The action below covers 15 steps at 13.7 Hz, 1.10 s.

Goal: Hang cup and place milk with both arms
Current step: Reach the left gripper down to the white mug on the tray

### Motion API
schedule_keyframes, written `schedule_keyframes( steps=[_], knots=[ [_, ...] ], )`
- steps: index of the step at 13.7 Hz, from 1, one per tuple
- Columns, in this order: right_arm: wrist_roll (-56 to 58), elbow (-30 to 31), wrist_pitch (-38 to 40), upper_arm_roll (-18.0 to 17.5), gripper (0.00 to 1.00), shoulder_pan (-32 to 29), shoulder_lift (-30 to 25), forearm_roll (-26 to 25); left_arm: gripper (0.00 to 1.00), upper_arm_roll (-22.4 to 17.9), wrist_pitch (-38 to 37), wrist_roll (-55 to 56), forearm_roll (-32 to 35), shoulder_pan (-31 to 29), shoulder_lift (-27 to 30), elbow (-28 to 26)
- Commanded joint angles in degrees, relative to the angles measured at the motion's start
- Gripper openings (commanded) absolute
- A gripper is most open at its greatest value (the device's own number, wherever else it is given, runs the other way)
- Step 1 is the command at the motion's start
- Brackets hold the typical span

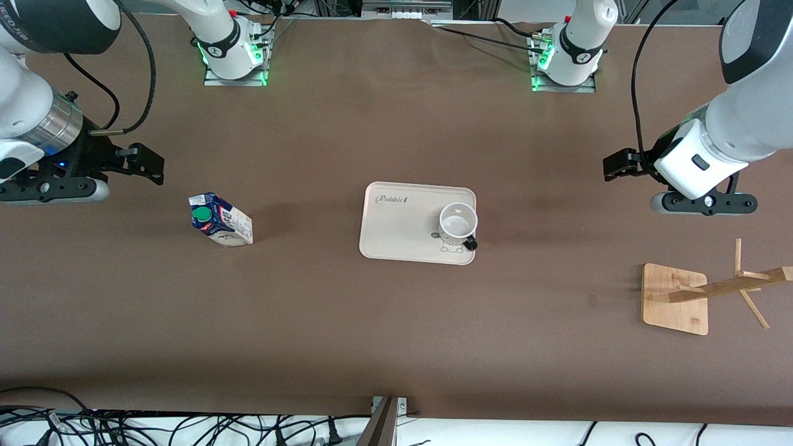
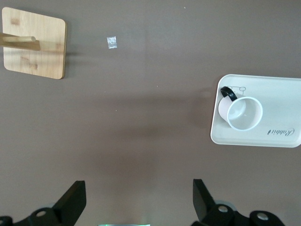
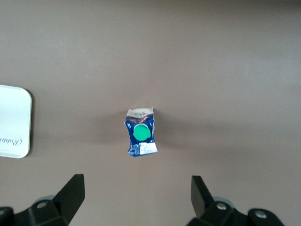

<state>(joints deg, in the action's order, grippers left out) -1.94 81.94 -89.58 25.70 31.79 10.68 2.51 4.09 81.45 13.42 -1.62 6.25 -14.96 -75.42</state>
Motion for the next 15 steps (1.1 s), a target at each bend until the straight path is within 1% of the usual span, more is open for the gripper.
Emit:
schedule_keyframes(
  steps=[1,3,4,6,7,8,9,11,12,13,15],
  knots=[
    [-0.26,4.43,1.95,0.22,1.00,0.20,-5.47,-0.84,1.00,0.05,2.82,17.86,-0.05,3.83,-1.03,-0.06],
    [0.18,9.79,1.34,0.23,1.00,0.20,-9.69,-0.92,1.00,0.40,5.28,29.95,0.56,9.27,-1.73,-2.43],
    [0.27,11.38,0.72,0.05,1.00,0.20,-11.10,-1.10,1.00,0.40,8.43,32.61,1.44,11.13,-2.95,-3.49],
    [0.36,11.93,0.45,-0.47,1.00,-0.41,-11.29,-1.28,1.00,0.40,14.67,34.30,3.63,14.65,-7.25,-3.68],
    [0.45,11.75,0.54,-2.57,1.00,-2.50,-11.21,-1.28,1.00,0.40,16.70,38.22,5.12,16.58,-9.19,-3.68],
    [0.54,11.75,0.72,-8.16,1.00,-7.92,-11.21,-1.28,1.00,0.40,19.50,44.01,5.66,19.47,-11.21,-3.68],
    [0.54,11.66,0.72,-14.56,1.00,-13.37,-11.21,-2.06,1.00,0.31,22.40,48.68,6.19,21.76,-13.58,-3.76],
    [0.54,11.49,0.54,-25.74,1.00,-23.05,-11.12,-4.35,1.00,0.40,27.16,50.47,11.44,25.02,-17.37,-3.77],
    [0.45,11.14,0.63,-28.57,1.00,-25.96,-10.94,-4.79,1.00,0.31,27.61,50.66,12.77,25.99,-18.43,-3.77],
    [0.27,10.87,0.46,-28.95,1.00,-27.47,-11.03,-4.71,1.00,0.31,28.49,50.66,13.04,26.00,-19.74,-3.59],
    [0.27,10.78,0.02,-28.69,1.00,-27.57,-11.03,-4.53,1.00,0.31,34.18,50.66,13.05,26.09,-22.11,-5.16]
  ],
)
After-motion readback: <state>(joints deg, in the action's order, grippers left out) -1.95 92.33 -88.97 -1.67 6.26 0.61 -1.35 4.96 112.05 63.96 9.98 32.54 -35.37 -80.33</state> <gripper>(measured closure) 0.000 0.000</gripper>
